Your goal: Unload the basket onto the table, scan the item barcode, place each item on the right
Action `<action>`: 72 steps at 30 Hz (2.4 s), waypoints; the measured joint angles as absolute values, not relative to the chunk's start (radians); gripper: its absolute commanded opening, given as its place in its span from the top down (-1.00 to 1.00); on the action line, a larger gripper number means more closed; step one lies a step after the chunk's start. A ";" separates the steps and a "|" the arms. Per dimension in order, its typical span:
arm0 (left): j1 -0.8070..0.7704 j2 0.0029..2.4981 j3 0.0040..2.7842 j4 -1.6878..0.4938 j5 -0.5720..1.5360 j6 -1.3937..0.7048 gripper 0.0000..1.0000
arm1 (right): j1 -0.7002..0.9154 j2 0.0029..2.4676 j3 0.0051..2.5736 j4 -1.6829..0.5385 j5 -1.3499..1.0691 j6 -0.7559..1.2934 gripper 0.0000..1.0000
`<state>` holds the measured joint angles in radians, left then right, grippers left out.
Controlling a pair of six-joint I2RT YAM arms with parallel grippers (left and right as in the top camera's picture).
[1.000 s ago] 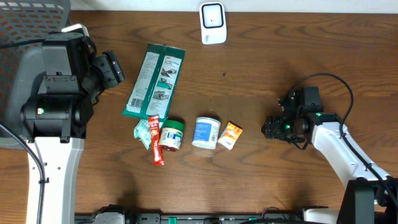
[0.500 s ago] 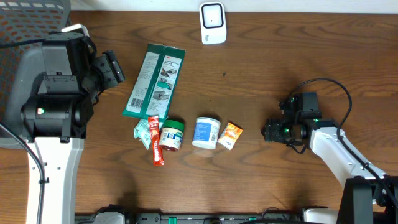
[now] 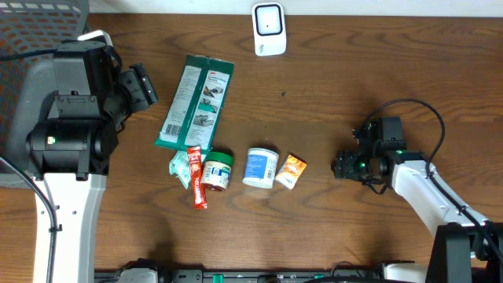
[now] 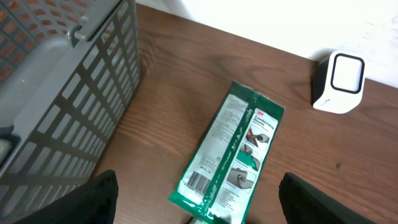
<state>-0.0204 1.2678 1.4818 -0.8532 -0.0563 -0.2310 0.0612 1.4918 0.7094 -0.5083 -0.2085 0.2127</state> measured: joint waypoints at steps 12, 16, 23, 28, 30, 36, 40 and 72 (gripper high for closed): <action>-0.020 1.267 1.482 -0.853 -0.056 -0.231 -0.61 | 0.061 1.492 0.709 -0.508 -0.208 0.213 -0.43; -0.020 1.267 1.482 -0.853 -0.056 -0.231 -0.61 | 0.061 1.492 0.709 -0.511 -0.208 0.213 -0.42; -0.020 1.267 1.482 -0.853 -0.056 -0.231 -0.61 | 0.100 1.492 0.709 -0.511 -0.196 0.222 -0.44; -0.020 1.268 1.482 -0.853 -0.056 -0.231 -0.61 | 0.167 1.492 0.706 -0.503 -0.139 0.262 -0.47; -0.020 1.268 1.482 -0.854 -0.056 -0.231 -0.61 | 0.178 1.492 0.705 -0.503 -0.132 0.269 -0.47; -0.020 1.268 1.482 -0.854 -0.056 -0.231 -0.61 | 0.189 1.492 0.705 -0.500 -0.115 0.299 -0.49; -0.020 1.268 1.482 -0.854 -0.056 -0.231 -0.61 | 0.189 1.518 0.704 -0.489 -0.114 0.306 -0.51; -0.020 1.268 1.482 -0.854 -0.056 -0.231 -0.61 | 0.183 1.448 0.925 -0.714 -0.071 0.303 -0.76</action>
